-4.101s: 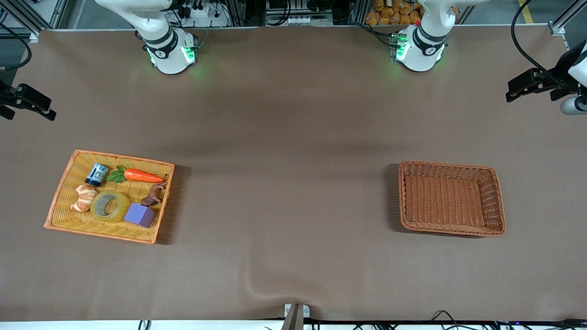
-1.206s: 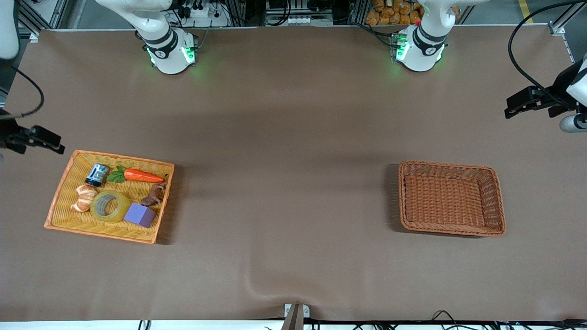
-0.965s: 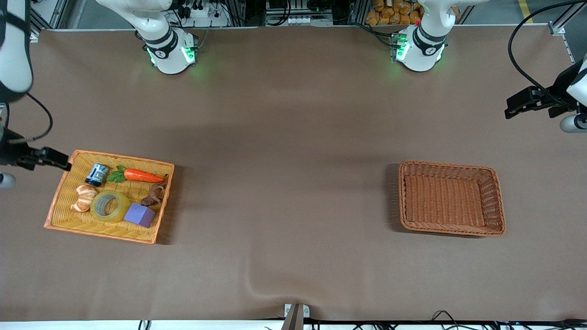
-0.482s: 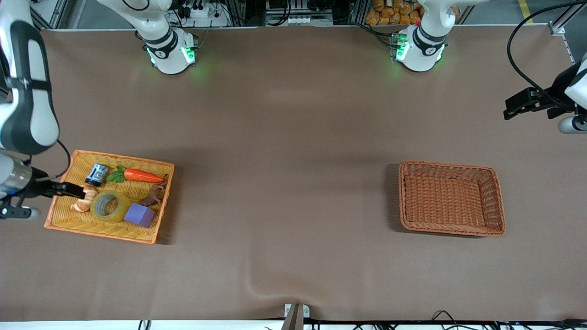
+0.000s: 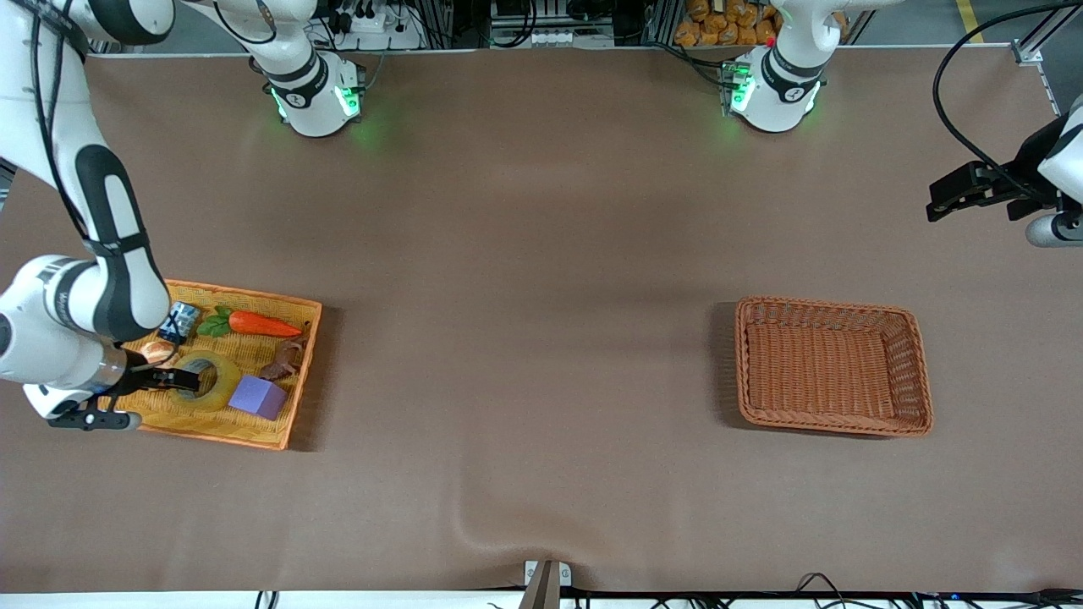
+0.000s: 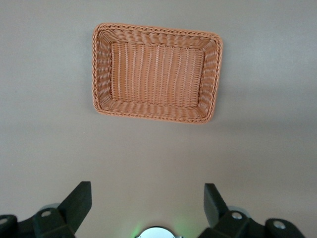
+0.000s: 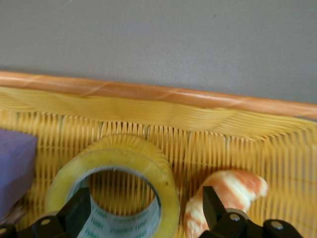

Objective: Transfer tape with both arms
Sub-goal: 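Lower the right gripper onto the tape roll rim and close it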

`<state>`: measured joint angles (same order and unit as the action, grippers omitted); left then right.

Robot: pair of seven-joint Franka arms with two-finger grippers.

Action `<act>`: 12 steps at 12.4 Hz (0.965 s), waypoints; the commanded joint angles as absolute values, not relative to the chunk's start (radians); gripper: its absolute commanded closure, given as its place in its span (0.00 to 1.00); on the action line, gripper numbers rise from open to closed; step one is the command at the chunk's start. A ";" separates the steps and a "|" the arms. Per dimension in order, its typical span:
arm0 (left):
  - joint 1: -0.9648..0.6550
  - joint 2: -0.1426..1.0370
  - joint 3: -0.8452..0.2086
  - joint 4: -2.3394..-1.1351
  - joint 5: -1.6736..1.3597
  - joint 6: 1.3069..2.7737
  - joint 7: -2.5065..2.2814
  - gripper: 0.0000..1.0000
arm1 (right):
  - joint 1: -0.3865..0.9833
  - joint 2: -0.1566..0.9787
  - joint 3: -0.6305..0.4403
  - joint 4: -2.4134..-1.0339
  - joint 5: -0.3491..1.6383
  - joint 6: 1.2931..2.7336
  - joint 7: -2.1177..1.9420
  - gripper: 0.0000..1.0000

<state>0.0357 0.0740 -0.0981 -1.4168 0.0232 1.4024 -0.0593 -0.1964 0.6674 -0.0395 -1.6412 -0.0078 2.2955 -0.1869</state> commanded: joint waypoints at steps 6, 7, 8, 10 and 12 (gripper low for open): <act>0.035 0.075 -0.100 -1.404 0.018 1.404 -0.046 0.00 | -0.215 0.684 -0.023 -1.628 -0.015 2.283 -0.230 0.00; 0.035 0.075 -0.100 -1.404 0.020 1.404 -0.046 0.00 | -0.215 0.684 -0.023 -1.628 -0.014 2.278 -0.248 0.00; 0.035 0.075 -0.100 -1.404 0.020 1.404 -0.046 0.00 | -0.215 0.684 -0.023 -1.628 -0.014 2.273 -0.250 0.00; 0.034 0.075 -0.097 -1.404 0.018 1.404 -0.046 0.00 | -0.213 0.684 -0.021 -1.628 -0.012 2.260 -0.252 0.00; 0.034 0.075 -0.100 -1.404 0.015 1.404 -0.046 0.00 | -0.213 0.684 -0.021 -1.628 -0.011 2.257 -0.265 0.00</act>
<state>0.0349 0.0740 -0.0996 -1.4164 0.0232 1.4028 -0.0593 -0.1964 0.6819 -0.0381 -1.6341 -0.0078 2.2664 -0.2431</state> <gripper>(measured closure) 0.000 0.000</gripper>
